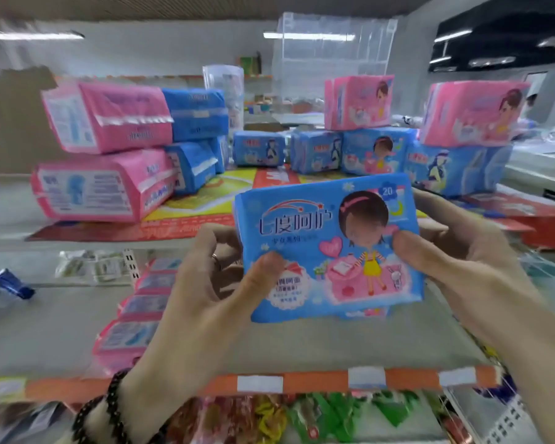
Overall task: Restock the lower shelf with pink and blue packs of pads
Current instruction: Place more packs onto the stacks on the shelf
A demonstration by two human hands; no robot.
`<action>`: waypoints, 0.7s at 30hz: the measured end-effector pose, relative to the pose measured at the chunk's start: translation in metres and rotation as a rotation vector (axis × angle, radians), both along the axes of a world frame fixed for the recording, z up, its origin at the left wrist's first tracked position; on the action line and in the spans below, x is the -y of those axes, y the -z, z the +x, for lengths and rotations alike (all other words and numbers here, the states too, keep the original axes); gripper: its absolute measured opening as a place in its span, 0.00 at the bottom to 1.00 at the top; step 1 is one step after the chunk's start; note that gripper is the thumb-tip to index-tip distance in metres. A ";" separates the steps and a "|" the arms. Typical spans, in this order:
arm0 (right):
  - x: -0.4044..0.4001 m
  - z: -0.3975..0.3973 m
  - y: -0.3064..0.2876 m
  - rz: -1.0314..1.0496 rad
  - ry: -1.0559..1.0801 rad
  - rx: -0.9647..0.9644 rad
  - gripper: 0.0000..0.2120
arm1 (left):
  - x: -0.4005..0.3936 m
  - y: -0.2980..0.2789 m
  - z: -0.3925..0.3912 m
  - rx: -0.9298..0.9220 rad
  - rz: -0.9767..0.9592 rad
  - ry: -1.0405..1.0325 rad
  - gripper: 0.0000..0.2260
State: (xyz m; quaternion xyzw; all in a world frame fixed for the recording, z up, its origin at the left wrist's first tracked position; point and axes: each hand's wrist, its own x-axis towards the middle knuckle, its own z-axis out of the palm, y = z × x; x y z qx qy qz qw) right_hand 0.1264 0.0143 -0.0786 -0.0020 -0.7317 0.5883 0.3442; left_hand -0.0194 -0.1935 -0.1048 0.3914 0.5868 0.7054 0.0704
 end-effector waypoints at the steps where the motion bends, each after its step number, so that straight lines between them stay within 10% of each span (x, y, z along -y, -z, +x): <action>1: 0.007 0.003 0.007 -0.016 0.003 -0.009 0.29 | 0.004 0.008 0.000 0.001 0.012 0.033 0.17; 5: 0.041 0.018 0.039 -0.031 0.118 0.014 0.38 | 0.022 0.038 0.002 0.035 0.038 0.158 0.21; 21: -0.001 0.061 0.129 -0.069 0.125 0.362 0.24 | -0.021 0.128 0.040 0.074 -0.259 0.100 0.16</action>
